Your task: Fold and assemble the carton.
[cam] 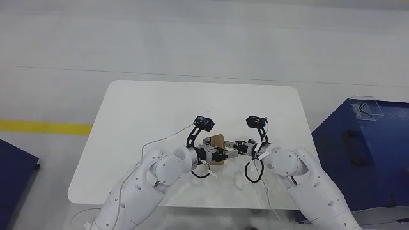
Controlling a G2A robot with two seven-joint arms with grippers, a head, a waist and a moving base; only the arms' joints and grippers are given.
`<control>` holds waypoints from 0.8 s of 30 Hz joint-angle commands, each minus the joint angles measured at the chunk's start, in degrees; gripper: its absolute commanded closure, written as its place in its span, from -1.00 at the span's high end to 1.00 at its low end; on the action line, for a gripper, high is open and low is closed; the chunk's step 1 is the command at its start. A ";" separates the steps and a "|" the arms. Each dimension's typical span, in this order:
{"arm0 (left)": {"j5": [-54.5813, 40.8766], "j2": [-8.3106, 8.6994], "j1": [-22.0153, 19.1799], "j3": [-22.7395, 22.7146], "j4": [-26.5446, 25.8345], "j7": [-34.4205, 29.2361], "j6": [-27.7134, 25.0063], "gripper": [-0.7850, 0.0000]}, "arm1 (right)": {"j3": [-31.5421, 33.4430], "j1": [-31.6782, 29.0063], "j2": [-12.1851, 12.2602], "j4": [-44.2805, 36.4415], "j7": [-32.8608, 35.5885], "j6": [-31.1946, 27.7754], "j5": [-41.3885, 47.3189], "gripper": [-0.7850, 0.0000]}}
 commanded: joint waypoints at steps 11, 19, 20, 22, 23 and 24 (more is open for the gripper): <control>-0.08 -0.42 -0.05 0.20 0.75 -0.77 0.06 1.00 | -1.78 0.59 -0.82 1.78 -0.84 0.26 -1.15 1.00; 0.00 -0.72 -0.21 0.50 1.37 -1.41 0.35 1.00 | -1.91 0.86 -1.20 2.21 -1.26 0.51 -1.39 1.00; 0.12 -0.78 -0.30 0.60 1.53 -1.53 0.48 1.00 | -1.66 0.90 -1.28 2.10 -1.60 0.64 -0.71 1.00; 0.14 -0.90 -0.43 0.72 1.72 -1.50 0.54 1.00 | -0.94 0.86 -1.37 1.67 -1.80 0.78 1.03 1.00; 0.16 -0.94 -0.48 0.77 1.81 -1.52 0.53 1.00 | -0.68 0.79 -1.38 1.30 -1.87 0.68 1.32 1.00; 0.21 -0.98 -0.54 0.78 1.90 -1.59 0.61 1.00 | -0.54 0.65 -1.37 1.05 -1.77 0.62 1.36 1.00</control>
